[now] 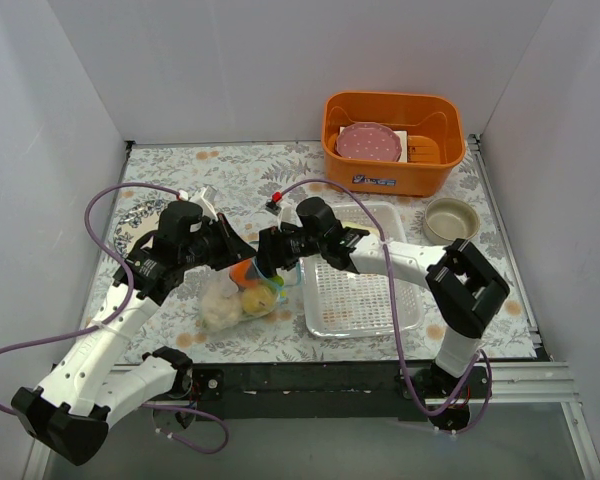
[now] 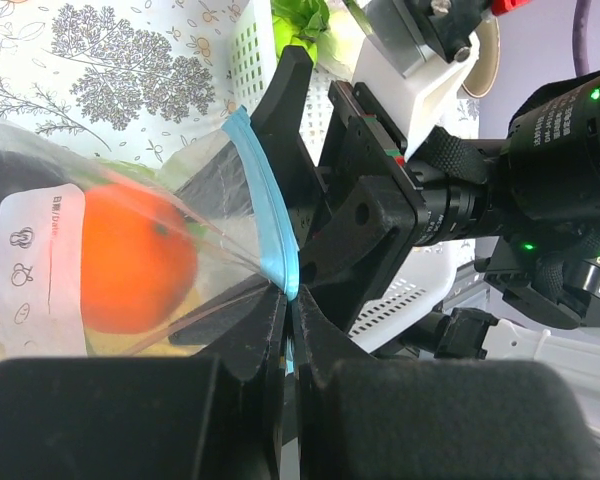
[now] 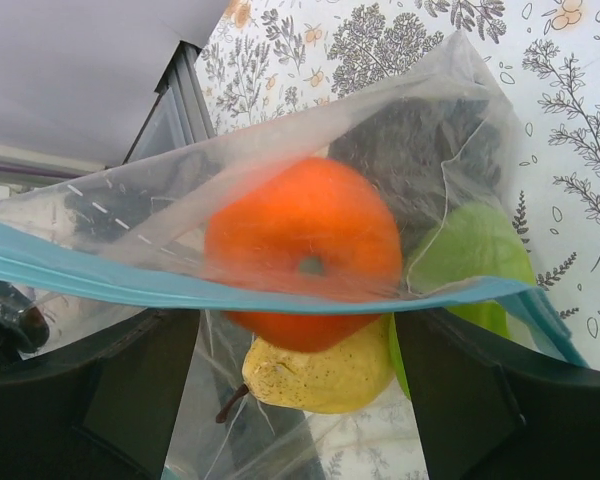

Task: Place the food in the zip-top bag and seal the zipper
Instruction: Place the fake fruit in the zipper food storage bag.

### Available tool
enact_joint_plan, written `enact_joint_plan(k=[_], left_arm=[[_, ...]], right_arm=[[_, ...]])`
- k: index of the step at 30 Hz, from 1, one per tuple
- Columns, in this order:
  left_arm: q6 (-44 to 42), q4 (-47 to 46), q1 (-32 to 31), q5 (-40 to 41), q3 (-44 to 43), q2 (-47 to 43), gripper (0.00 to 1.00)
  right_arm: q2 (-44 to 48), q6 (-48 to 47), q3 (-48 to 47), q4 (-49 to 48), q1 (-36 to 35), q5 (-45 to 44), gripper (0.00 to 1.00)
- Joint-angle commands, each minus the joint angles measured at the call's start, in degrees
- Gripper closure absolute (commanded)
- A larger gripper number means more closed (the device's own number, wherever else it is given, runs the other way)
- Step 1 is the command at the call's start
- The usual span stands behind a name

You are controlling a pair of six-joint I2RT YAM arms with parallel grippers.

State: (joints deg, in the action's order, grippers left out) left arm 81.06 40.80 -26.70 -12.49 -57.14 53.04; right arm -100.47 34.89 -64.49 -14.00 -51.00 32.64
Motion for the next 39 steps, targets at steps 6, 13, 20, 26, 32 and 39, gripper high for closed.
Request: enact_joint_plan(k=[6,13,20,26,32,39], left_arm=[[0.2,-1.4,0.2,0.7,-2.7,-1.4,1.0],[0.3,-1.5,0.2,0.7,-2.5,-1.5,1.0],[0.4,-1.9,0.2,0.4,-2.7,-1.2,1.0],[0.3,-1.7,0.1,-0.4,-2.4,-0.9,1.0],[0.2,-2.5,0.2,-1.0,-2.2,-0.1,1.0],[0.2,-2.2,0.2,0.2,-2.9,0.6,1.0]], right_arm=[[7.9,-2.7,2.5,1.2,-0.2,-4.5,0.13],[10.8,-3.8,3.3,5.1,-0.1,-10.8,0.48],[5.6,-1.9,2.1,2.8,-0.2,-7.6,0.6],[1.3,-1.1,-0.5,0.8,-1.6,-4.9,0.6],[-0.3,-1.5,-1.7,1.7,-2.7,-4.9,0.58],[4.4,-2.2,2.2,3.5,-2.7,-9.9,0.57]])
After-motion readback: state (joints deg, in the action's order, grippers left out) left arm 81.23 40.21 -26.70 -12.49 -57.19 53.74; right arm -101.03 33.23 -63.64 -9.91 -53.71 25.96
